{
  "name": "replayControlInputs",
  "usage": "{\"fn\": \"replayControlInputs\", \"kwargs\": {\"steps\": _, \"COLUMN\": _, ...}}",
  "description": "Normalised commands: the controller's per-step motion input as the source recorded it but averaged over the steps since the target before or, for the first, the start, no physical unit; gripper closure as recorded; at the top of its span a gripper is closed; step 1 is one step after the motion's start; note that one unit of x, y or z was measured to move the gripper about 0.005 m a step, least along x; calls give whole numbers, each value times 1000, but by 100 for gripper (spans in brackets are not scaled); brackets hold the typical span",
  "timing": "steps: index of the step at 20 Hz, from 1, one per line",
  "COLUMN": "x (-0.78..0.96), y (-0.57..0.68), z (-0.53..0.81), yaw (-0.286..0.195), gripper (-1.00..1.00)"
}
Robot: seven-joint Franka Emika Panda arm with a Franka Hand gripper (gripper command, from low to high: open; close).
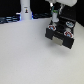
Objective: Open the kcup holder, insert the kcup into the holder, and close the kcup holder
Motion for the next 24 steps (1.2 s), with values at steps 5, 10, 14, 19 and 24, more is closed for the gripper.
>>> {"fn": "replayControlInputs", "kwargs": {"steps": 5, "x": 492, "y": 374, "z": 255, "yaw": 0, "gripper": 100}}
{"fn": "replayControlInputs", "kwargs": {"steps": 10, "x": 562, "y": 437, "z": 165, "yaw": 0, "gripper": 100}}
{"fn": "replayControlInputs", "kwargs": {"steps": 14, "x": 461, "y": 479, "z": 134, "yaw": 0, "gripper": 100}}
{"fn": "replayControlInputs", "kwargs": {"steps": 19, "x": 160, "y": 249, "z": -13, "yaw": 15, "gripper": 100}}
{"fn": "replayControlInputs", "kwargs": {"steps": 24, "x": -3, "y": 41, "z": -193, "yaw": 37, "gripper": 100}}
